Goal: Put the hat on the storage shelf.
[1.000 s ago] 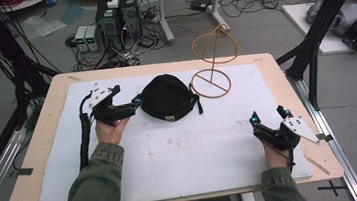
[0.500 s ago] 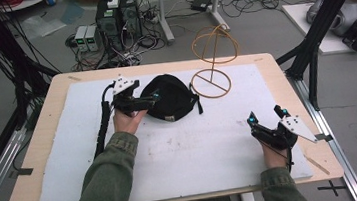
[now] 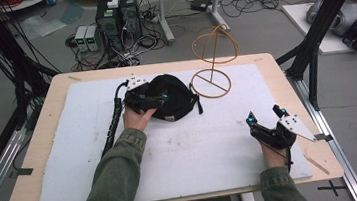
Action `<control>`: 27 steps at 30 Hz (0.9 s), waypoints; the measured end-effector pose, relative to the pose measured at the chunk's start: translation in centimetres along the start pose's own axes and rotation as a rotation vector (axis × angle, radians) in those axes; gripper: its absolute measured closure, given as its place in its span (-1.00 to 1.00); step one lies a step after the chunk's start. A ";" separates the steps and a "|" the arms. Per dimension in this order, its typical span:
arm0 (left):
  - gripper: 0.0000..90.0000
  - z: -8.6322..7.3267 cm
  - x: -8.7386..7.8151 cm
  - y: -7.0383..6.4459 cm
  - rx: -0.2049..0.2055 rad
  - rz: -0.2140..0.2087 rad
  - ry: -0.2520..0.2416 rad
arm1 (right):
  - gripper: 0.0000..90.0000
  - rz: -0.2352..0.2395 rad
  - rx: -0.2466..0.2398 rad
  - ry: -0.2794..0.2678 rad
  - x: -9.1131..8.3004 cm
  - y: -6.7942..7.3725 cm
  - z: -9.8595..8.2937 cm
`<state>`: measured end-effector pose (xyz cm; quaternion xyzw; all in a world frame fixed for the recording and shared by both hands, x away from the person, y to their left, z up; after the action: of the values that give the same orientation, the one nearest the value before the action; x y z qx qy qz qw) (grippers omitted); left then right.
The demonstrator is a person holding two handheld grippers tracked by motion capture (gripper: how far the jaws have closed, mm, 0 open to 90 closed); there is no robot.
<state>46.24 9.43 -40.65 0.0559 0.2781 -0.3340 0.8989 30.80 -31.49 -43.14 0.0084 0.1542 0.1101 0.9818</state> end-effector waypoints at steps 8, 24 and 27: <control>-0.66 -0.6 1.2 0.0 -0.003 0.006 0.017 | -0.82 0.003 -0.004 0.010 0.1 0.1 -0.1; 0.35 -0.2 1.4 -0.8 0.011 0.085 -0.021 | -0.82 0.004 -0.007 0.012 0.0 0.1 -0.2; 0.67 -0.3 1.5 -0.9 0.016 0.096 -0.004 | -0.82 0.005 -0.012 0.010 0.0 0.1 -0.2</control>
<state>46.44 7.97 -41.63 0.0756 0.2705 -0.2930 0.9139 30.77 -31.41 -43.29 0.0025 0.1585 0.1133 0.9808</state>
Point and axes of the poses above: each handheld gripper's, and its own axes: x roughly forward along the jaws, z roughly out of its top, y roughly to its left, the point moved 1 cm from there along x, roughly forward along the jaws, and after that the axes turned 14 degrees about y, right-handed, at the moved point
